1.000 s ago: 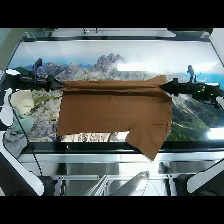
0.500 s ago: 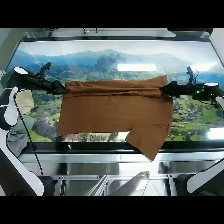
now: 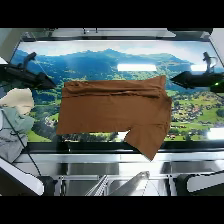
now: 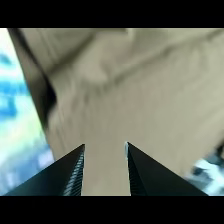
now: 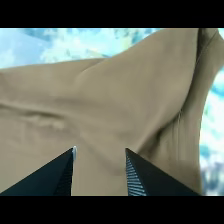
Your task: Fold the shirts.
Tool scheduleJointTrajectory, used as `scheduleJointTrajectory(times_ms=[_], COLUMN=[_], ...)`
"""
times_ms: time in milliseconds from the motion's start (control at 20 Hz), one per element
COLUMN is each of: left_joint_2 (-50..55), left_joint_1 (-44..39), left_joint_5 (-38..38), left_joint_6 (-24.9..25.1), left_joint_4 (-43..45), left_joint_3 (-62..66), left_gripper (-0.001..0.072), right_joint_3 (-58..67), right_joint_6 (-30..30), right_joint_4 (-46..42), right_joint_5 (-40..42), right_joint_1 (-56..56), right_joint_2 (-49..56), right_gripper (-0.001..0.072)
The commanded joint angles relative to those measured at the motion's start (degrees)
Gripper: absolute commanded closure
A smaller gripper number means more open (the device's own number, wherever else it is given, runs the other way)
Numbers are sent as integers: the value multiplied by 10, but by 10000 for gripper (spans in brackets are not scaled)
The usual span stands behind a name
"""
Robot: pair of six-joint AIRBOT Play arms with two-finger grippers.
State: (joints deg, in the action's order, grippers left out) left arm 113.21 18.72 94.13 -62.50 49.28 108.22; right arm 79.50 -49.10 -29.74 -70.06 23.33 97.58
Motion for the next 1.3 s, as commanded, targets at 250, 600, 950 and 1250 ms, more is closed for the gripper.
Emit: scheduleJointTrajectory(times_ms=[250, 600, 950, 1250], left_joint_2=[-186, -128, -91, -91], left_joint_1=[50, 2, -29, -7], left_joint_5=[-96, -162, -121, -113], left_joint_6=[-51, 26, 65, 65], left_joint_4=[156, 18, -14, -14], left_joint_3=[-421, -482, -480, -480], left_gripper=[354, 178, 693, 694], right_joint_3=[-268, -455, -602, -644], right_joint_6=[-70, -135, -287, -182], right_joint_4=[-33, -65, -182, -24], right_joint_5=[-57, -50, 9, 153], right_joint_1=[19, 78, 93, -49], right_joint_2=[-212, -356, -385, -291], right_gripper=[342, 322, 53, 225])
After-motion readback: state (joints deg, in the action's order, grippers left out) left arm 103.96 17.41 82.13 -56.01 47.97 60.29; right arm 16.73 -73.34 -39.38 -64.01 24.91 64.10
